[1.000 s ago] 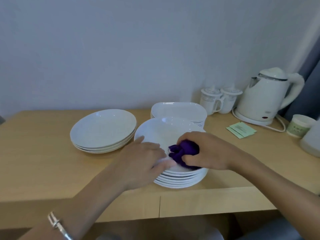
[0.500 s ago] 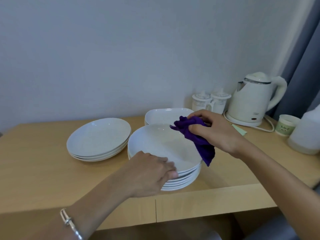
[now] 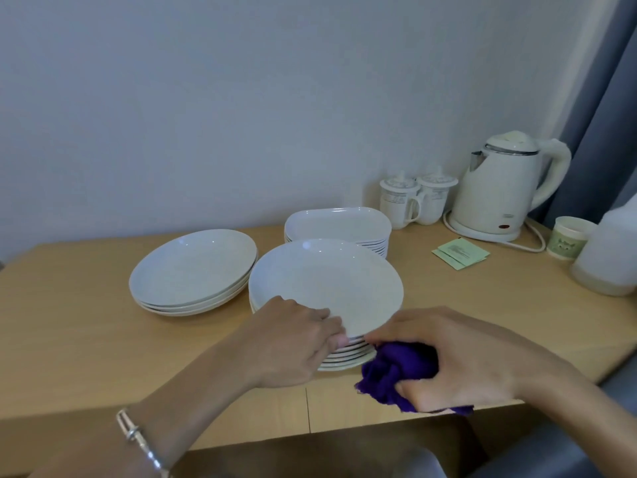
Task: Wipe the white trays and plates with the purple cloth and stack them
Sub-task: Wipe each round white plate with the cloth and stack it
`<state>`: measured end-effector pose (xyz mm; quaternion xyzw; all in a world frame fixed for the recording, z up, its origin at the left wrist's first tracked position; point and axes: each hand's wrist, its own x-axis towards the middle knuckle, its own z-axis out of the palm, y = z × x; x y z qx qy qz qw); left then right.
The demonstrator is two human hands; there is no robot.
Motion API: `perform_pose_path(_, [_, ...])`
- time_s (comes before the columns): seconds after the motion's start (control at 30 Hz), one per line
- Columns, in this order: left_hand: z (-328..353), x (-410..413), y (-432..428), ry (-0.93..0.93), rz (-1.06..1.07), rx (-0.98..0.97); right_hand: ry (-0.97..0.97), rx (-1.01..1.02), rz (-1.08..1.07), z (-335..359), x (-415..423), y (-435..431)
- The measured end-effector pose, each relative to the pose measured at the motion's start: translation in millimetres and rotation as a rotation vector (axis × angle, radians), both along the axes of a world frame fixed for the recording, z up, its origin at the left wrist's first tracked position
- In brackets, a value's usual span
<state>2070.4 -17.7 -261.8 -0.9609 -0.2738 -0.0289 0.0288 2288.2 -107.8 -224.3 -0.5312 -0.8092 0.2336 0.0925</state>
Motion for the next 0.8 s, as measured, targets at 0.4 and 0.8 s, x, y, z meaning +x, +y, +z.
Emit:
perform_pose_path(0.4, [9, 0, -5, -0.09, 0.003, 0.017, -0.201, 0.081, 0.04, 5, -5, 5])
perform_pose_path(0.8, [67, 15, 2, -0.859, 0.191, -0.061, 0.006, 0.352, -0.109, 46, -21, 15])
